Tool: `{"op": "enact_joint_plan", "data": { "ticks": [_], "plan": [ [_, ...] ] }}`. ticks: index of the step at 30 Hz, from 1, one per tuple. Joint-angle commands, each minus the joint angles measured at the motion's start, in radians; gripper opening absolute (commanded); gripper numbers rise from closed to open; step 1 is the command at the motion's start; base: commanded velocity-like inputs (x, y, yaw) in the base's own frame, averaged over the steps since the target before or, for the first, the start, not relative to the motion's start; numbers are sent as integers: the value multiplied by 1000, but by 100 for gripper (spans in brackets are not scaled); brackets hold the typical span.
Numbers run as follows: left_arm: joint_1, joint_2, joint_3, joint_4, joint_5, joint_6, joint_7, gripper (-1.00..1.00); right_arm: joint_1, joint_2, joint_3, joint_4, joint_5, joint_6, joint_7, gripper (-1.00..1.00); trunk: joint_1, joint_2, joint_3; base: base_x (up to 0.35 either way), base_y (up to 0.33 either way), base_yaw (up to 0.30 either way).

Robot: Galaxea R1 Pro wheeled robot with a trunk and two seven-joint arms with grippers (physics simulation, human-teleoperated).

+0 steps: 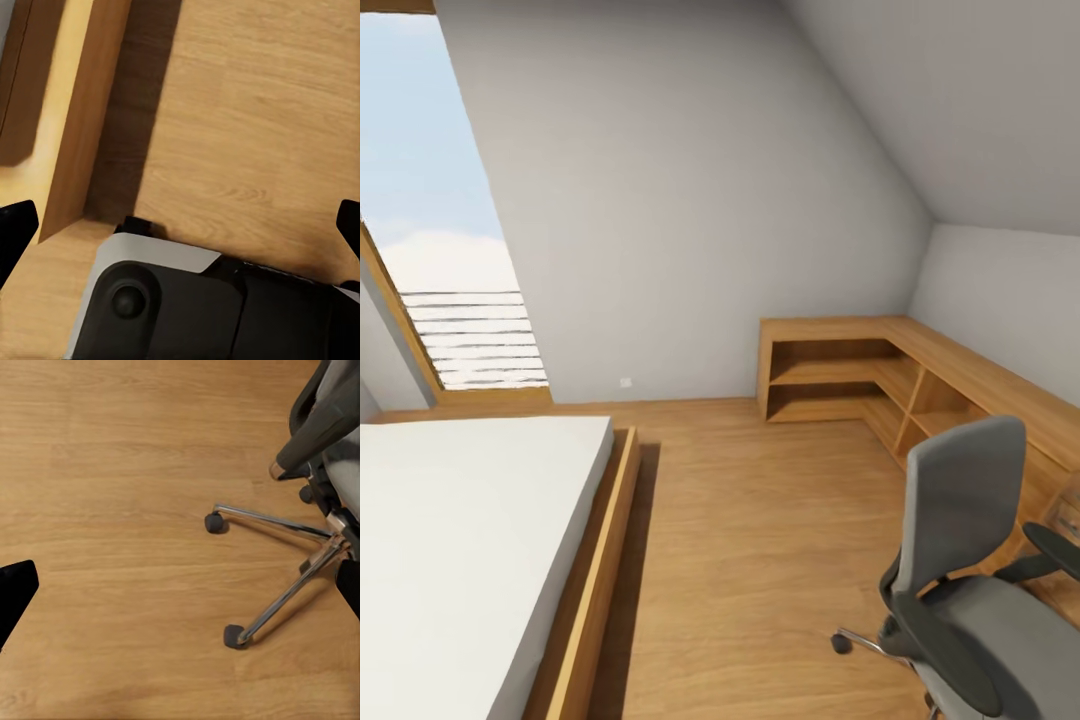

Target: In the bedroom, organize the workspace by keeping the computer under the desk, ensuring the monitor is on the desk, placing the keyboard on the desk next to the monitor, placing the mouse on the desk next to the keyboard, moving the folder from the swivel chair onto the desk next to the mouse, stacking the notebook on top of the folder with the pen on top of the notebook, and positioning the swivel chair next to the desk.

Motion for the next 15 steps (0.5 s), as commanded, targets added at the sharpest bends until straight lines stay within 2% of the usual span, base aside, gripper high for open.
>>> {"op": "enact_joint_plan", "data": {
  "ticks": [1,15],
  "plan": [
    [0,-1,5,-1,6,8,-7,100,-1,0,8,0,0,-1,-10,100,1,-1,-1,310,0,0],
    [0,2,4,8,6,9,-7,100,-1,0,8,0,0,-1,-11,100,1,-1,-1,324,0,0]
  ]
}}
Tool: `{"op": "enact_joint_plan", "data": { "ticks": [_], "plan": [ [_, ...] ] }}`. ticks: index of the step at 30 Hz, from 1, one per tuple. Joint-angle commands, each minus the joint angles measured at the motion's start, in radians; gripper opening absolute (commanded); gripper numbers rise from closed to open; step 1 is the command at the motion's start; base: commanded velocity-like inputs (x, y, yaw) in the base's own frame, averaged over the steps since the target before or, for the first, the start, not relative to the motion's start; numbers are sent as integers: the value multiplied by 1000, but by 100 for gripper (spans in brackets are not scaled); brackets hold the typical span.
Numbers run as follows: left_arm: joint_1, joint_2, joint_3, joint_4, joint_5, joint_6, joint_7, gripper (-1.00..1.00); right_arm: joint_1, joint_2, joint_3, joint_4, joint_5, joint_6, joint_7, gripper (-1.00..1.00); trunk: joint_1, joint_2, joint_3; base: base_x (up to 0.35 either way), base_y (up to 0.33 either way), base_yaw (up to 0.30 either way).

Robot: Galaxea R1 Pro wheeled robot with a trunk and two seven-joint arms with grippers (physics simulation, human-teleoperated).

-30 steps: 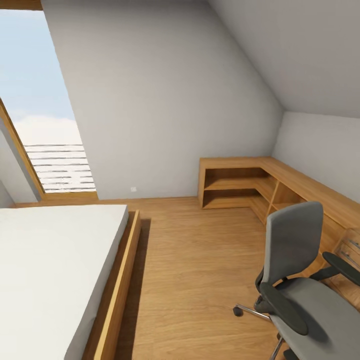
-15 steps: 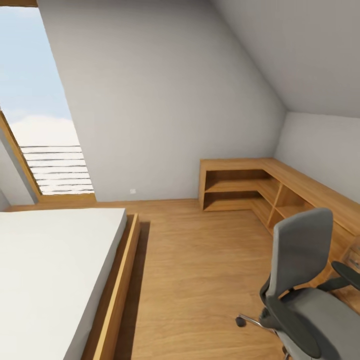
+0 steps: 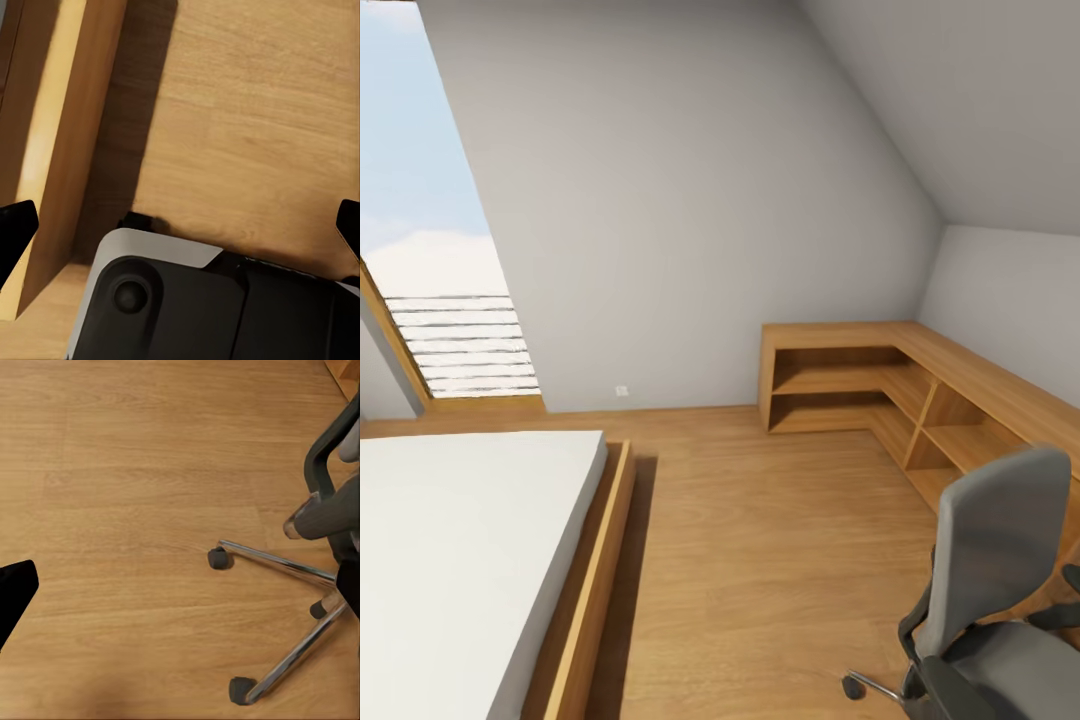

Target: In the bedroom, organize the workspace by keeping the computer under the desk, ensuring the monitor is on the desk, placing the keyboard on the desk next to the monitor, placing the mouse on the desk next to the keyboard, moving the folder from the swivel chair onto the desk next to the mouse, stacking the notebook on top of the folder with the pen on top of the notebook, and positioning the swivel chair next to the desk.

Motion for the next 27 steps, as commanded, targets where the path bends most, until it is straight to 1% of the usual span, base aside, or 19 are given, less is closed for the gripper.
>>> {"op": "enact_joint_plan", "data": {
  "ticks": [1,5,9,17,27],
  "plan": [
    [0,-1,5,-3,6,8,-7,100,-1,0,9,0,0,0,-10,100,1,-1,-1,329,0,0],
    [0,-1,5,-3,6,8,-6,100,-1,0,8,0,0,0,-10,100,1,-1,-1,312,0,0],
    [0,0,7,-2,6,9,-5,100,-1,0,8,-1,0,0,-9,100,1,-1,-1,164,0,0],
    [0,1,7,0,7,10,-4,100,-1,2,8,-2,1,0,-9,100,1,-1,-1,47,0,39],
    [0,1,7,0,6,9,-5,100,-1,4,8,-2,0,2,-9,100,1,-1,-1,11,0,176]
  ]
}}
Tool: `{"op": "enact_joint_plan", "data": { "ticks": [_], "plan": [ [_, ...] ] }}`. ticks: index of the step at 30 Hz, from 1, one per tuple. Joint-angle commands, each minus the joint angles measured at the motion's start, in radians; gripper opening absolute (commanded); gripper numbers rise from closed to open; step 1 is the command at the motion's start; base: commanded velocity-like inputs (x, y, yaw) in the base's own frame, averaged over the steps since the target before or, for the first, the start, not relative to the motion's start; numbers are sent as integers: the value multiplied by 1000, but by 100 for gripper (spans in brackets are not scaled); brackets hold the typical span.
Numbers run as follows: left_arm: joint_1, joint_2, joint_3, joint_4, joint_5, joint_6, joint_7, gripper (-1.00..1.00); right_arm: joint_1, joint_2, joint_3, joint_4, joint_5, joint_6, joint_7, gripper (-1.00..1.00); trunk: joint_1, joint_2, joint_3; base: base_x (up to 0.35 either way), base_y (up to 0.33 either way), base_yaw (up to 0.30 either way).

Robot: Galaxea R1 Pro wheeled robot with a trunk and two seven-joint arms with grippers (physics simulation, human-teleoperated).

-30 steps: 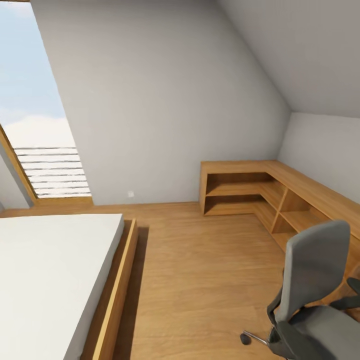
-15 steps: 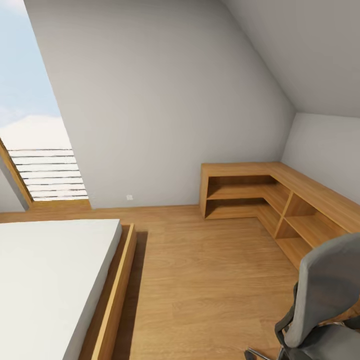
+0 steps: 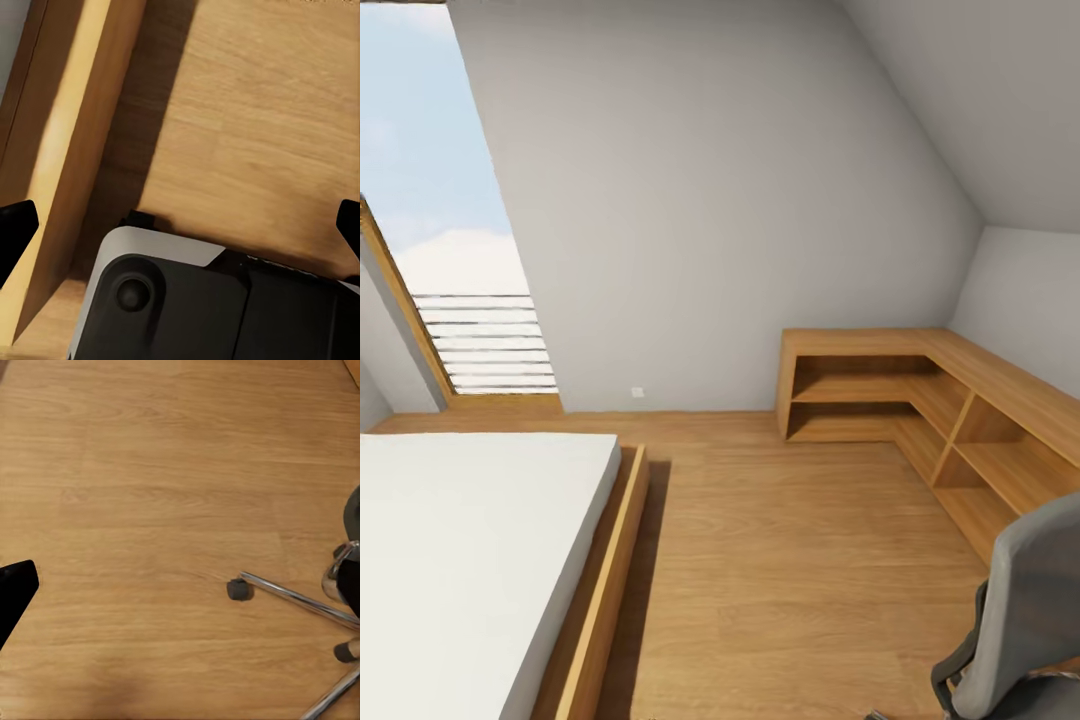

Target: In the bedroom, organize the workspace by keeping the computer under the desk, ensuring the monitor is on the desk, placing the keyboard on the desk next to the monitor, placing the mouse on the desk next to the keyboard, moving the folder from the swivel chair onto the desk next to the mouse, stacking the notebook on top of the folder with the pen on top of the notebook, and positioning the swivel chair next to the desk.

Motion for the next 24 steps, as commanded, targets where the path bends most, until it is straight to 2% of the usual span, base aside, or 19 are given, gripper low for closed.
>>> {"op": "enact_joint_plan", "data": {
  "ticks": [1,10,21,24],
  "plan": [
    [0,-1,5,-3,6,8,-7,100,0,0,8,0,0,0,-9,100,0,-1,-1,70,6,79],
    [0,-1,4,-3,5,7,-11,100,0,-1,7,1,-1,0,-9,100,0,-1,-1,209,39,24],
    [0,-1,2,-3,4,8,-13,100,0,-2,7,1,-1,1,-9,100,0,-1,-1,58,7,2],
    [0,-1,2,-3,3,6,-13,100,0,-3,7,1,-1,1,-9,100,0,-1,-1,254,0,0]
  ]
}}
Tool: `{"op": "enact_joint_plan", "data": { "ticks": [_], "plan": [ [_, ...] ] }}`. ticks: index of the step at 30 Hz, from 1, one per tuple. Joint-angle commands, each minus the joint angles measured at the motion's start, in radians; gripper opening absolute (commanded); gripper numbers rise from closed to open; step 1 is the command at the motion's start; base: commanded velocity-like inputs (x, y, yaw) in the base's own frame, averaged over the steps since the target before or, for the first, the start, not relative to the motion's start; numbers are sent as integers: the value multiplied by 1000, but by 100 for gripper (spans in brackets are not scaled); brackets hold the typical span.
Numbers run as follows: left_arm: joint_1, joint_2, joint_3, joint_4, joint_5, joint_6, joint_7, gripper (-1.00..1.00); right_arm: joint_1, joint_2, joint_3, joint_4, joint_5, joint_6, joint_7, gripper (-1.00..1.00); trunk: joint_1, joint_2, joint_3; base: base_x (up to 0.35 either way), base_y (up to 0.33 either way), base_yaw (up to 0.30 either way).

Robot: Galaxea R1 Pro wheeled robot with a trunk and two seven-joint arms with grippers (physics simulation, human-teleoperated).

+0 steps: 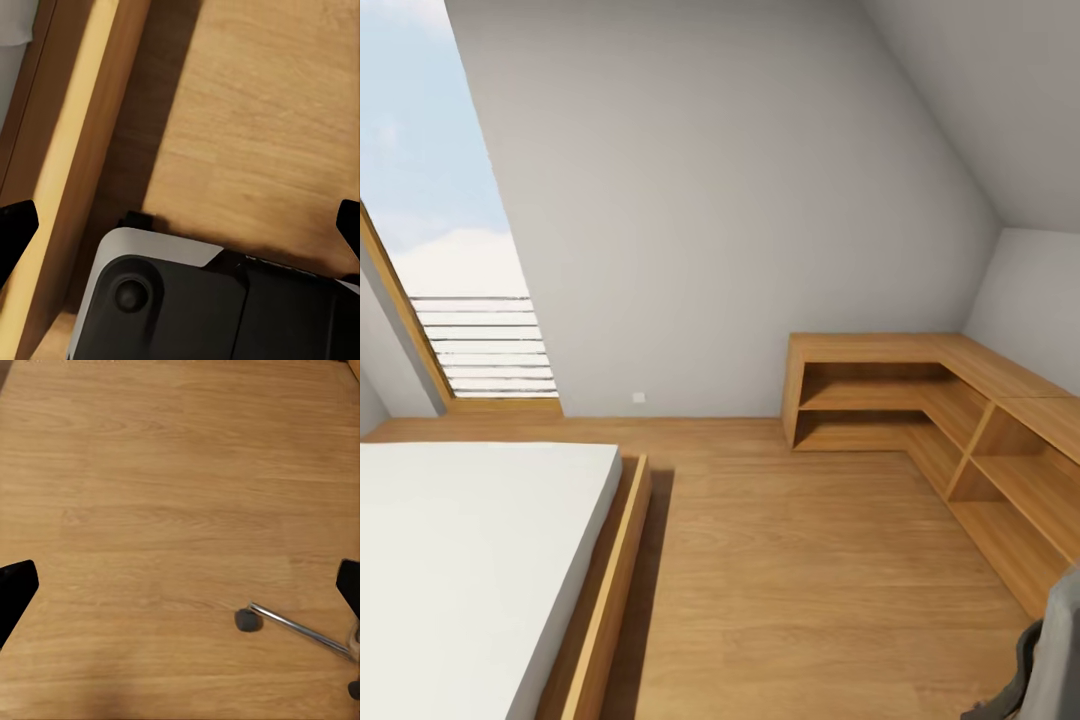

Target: In the bedroom, organize the workspace by keeping the computer under the desk, ensuring the monitor is on the desk, placing the keyboard on the desk next to the monitor, placing the mouse on the desk next to the keyboard, moving the folder from the swivel chair onto the desk next to the mouse, stacking the notebook on top of the folder with the pen on top of the notebook, and positioning the swivel chair next to the desk.

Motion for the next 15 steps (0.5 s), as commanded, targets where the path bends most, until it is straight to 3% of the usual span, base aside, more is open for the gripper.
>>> {"op": "enact_joint_plan", "data": {
  "ticks": [1,15],
  "plan": [
    [0,-1,5,-3,6,8,-7,100,-1,0,8,0,0,0,-10,100,1,-1,-1,282,0,0],
    [0,-1,4,-3,5,8,-6,100,-1,0,8,-1,0,0,-12,100,1,-1,-1,317,-1,0]
  ]
}}
